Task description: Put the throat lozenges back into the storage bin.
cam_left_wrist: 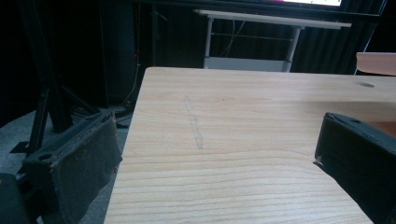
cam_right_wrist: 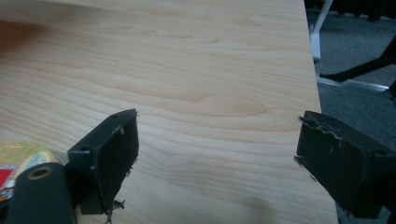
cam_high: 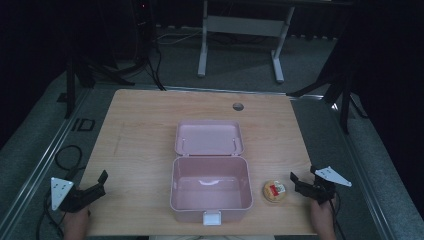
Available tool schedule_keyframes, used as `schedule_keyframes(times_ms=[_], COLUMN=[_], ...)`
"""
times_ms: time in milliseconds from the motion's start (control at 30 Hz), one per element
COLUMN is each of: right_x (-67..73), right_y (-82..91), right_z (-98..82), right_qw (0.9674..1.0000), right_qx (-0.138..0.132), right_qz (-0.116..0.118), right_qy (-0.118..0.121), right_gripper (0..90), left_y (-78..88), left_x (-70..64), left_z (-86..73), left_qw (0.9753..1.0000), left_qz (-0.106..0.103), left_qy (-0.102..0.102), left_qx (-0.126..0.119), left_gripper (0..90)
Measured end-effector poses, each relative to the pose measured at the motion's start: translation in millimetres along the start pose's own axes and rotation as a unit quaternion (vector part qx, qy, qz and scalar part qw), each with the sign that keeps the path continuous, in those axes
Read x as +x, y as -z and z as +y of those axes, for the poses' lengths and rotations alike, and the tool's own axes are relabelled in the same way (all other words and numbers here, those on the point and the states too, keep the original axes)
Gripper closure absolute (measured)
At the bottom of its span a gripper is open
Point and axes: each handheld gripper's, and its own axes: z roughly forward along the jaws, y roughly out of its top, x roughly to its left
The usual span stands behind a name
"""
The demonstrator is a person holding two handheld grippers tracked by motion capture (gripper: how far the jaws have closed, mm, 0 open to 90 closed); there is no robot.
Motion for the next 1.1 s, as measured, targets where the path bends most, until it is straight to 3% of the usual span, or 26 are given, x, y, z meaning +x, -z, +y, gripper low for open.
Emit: schedule_keyframes(times_ms=[200, 333, 467, 567, 667, 767, 867, 1100], right_x=[0.9, 0.2, -0.6, -3.6, -5.9, -7.1, -8.4, -10.4], right_y=[-5.4, -8.6, -8.3, -5.1, -3.3, -2.4, -1.9, 0.1], right_z=[2.2, 3.1, 7.2, 12.9, 17.3, 21.3, 26.5, 38.2], right_qw=[0.9992, 0.9982, 0.9965, 0.9950, 0.9909, 0.9837, 0.9730, 0.9400], right_qx=[0.029, 0.047, 0.069, 0.085, 0.116, 0.157, 0.205, 0.301], right_qz=[-0.018, -0.016, 0.005, 0.029, 0.043, 0.052, 0.062, 0.098], right_qy=[0.024, 0.033, 0.047, 0.045, 0.054, 0.072, 0.085, 0.126], right_gripper=[12.6, 12.6, 12.8, 13.1, 13.1, 13.1, 13.0, 13.1], left_y=[-0.3, -0.1, 0.2, 0.1, 0.1, 0.1, 0.0, 0.0], left_x=[-0.3, -0.1, 0.6, 0.8, 0.9, 1.1, 1.4, 1.5], left_z=[0.1, 0.1, 0.0, 0.1, 0.1, 0.1, 0.1, 0.1], left_qw=[1.0000, 1.0000, 1.0000, 1.0000, 1.0000, 1.0000, 1.0000, 1.0000], left_qz=[0.000, 0.000, -0.001, -0.003, -0.005, -0.006, -0.007, -0.007], left_qy=[0.000, 0.000, 0.002, 0.002, 0.001, 0.002, 0.002, 0.003], left_qx=[0.000, 0.000, 0.000, 0.000, 0.000, 0.000, 0.001, 0.001], left_gripper=[0.3, 0.3, 0.3, 0.4, 0.4, 0.3, 0.4, 0.3])
